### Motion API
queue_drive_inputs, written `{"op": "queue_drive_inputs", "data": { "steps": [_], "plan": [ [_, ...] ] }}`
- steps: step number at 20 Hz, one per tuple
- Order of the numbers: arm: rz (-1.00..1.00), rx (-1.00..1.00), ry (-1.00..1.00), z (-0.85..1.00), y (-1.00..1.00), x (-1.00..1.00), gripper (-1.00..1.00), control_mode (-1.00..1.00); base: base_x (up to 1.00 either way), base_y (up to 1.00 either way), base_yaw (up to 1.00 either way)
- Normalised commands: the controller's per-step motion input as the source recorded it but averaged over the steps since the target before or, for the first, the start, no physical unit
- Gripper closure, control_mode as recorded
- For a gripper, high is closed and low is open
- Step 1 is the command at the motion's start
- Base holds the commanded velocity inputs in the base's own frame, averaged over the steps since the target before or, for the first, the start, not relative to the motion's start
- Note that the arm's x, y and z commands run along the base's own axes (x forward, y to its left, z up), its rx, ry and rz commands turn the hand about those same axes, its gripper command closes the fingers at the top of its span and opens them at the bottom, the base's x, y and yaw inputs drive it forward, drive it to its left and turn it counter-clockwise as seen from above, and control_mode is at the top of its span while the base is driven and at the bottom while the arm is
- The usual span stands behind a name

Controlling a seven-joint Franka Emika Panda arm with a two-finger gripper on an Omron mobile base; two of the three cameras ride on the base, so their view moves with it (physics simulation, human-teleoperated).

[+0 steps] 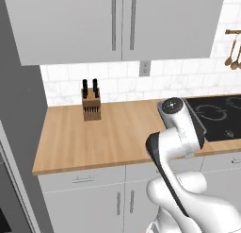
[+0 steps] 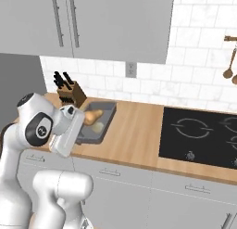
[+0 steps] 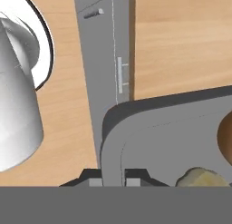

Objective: Take the meat container that has the shrimp and place it on the second highest rack of the freezer. Then take the vegetable container that has the squash and garlic and place it on the highest rack of the freezer.

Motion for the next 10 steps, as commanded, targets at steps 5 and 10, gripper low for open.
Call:
{"op": "queue_drive_inputs", "data": {
  "steps": [5,10],
  "plan": [
    [0.06,-0.04,0.00,0.02,0.24,-0.66,1.00,-1.00,0.00,0.00,0.00],
    [0.12,-0.04,0.02,0.12,0.38,-0.44,1.00,-1.00,0.00,0.00,0.00]
  ]
}}
